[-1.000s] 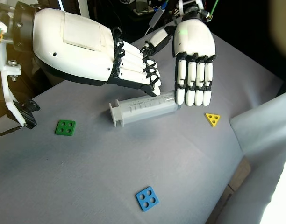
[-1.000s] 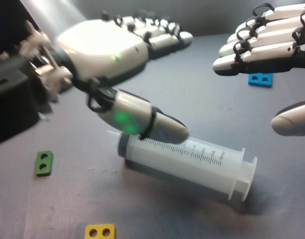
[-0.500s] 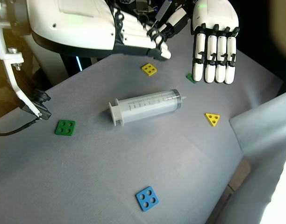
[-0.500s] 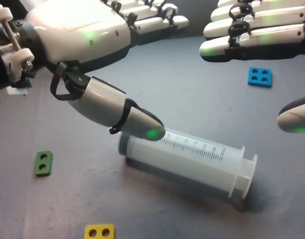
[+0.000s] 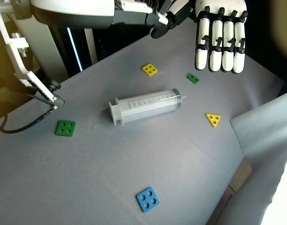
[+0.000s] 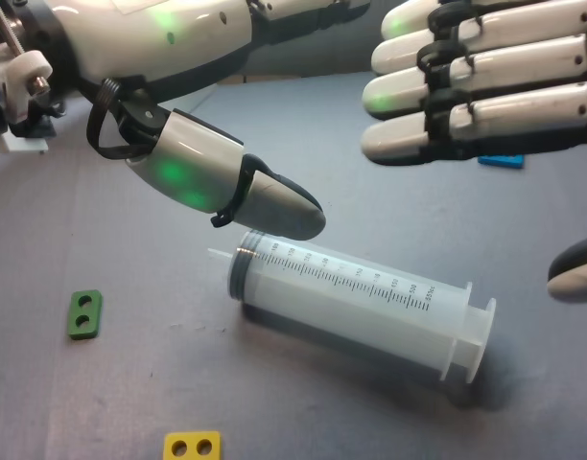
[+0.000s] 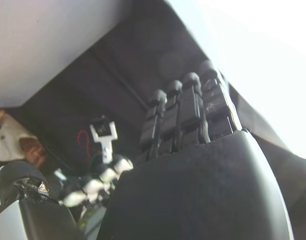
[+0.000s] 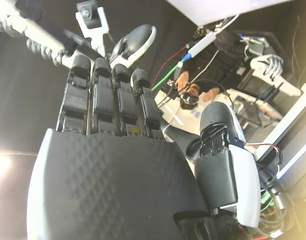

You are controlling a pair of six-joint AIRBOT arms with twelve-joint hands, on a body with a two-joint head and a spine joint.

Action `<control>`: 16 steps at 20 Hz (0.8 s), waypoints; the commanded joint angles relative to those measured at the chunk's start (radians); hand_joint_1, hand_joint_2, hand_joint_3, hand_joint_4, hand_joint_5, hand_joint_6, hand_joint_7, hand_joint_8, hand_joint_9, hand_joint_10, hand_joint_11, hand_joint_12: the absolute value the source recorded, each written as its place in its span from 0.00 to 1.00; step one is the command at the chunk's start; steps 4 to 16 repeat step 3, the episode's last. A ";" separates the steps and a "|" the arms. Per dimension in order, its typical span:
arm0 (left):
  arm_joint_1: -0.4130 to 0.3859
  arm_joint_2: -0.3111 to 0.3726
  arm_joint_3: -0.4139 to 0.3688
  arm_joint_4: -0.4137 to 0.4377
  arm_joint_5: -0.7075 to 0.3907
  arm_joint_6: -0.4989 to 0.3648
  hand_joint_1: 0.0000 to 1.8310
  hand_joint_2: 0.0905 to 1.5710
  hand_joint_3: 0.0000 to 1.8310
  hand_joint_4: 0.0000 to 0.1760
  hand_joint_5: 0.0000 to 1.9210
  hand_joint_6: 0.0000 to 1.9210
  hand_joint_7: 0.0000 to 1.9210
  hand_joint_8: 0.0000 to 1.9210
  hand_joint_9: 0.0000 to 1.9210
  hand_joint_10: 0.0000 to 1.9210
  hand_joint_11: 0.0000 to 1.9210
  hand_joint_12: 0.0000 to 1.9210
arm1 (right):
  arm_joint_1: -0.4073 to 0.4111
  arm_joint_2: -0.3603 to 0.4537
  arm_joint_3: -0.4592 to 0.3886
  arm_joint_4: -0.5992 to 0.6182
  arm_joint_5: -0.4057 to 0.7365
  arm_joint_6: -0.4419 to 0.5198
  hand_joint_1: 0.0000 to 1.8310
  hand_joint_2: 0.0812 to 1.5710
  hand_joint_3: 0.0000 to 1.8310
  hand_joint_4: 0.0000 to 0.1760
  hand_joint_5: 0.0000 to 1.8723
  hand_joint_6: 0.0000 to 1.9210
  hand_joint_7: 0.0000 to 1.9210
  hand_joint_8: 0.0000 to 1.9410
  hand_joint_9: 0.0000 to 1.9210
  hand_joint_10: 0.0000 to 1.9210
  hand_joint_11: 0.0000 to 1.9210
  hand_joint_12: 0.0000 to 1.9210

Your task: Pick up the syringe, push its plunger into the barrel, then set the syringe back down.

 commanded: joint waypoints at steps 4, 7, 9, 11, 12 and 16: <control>-0.015 0.003 -0.006 -0.014 -0.093 -0.007 0.11 0.51 0.01 0.00 0.04 0.00 0.04 0.01 0.04 0.01 0.02 0.05 | 0.012 -0.012 -0.001 0.084 0.047 -0.020 0.00 0.81 0.00 0.00 0.07 0.00 0.07 0.00 0.06 0.00 0.00 0.14; -0.015 0.003 -0.006 -0.014 -0.093 -0.007 0.11 0.51 0.01 0.00 0.04 0.00 0.04 0.01 0.04 0.01 0.02 0.05 | 0.012 -0.012 -0.001 0.084 0.047 -0.020 0.00 0.81 0.00 0.00 0.07 0.00 0.07 0.00 0.06 0.00 0.00 0.14; -0.015 0.003 -0.006 -0.014 -0.093 -0.007 0.11 0.51 0.01 0.00 0.04 0.00 0.04 0.01 0.04 0.01 0.02 0.05 | 0.012 -0.012 -0.001 0.084 0.047 -0.020 0.00 0.81 0.00 0.00 0.07 0.00 0.07 0.00 0.06 0.00 0.00 0.14; -0.015 0.003 -0.006 -0.014 -0.093 -0.007 0.11 0.51 0.01 0.00 0.04 0.00 0.04 0.01 0.04 0.01 0.02 0.05 | 0.012 -0.012 -0.001 0.084 0.047 -0.020 0.00 0.81 0.00 0.00 0.07 0.00 0.07 0.00 0.06 0.00 0.00 0.14; -0.015 0.003 -0.006 -0.014 -0.093 -0.007 0.11 0.51 0.01 0.00 0.04 0.00 0.04 0.01 0.04 0.01 0.02 0.05 | 0.012 -0.012 -0.001 0.084 0.047 -0.020 0.00 0.81 0.00 0.00 0.07 0.00 0.07 0.00 0.06 0.00 0.00 0.14; -0.015 0.003 -0.006 -0.014 -0.093 -0.007 0.11 0.51 0.01 0.00 0.04 0.00 0.04 0.01 0.04 0.01 0.02 0.05 | 0.012 -0.012 -0.001 0.084 0.047 -0.020 0.00 0.81 0.00 0.00 0.07 0.00 0.07 0.00 0.06 0.00 0.00 0.14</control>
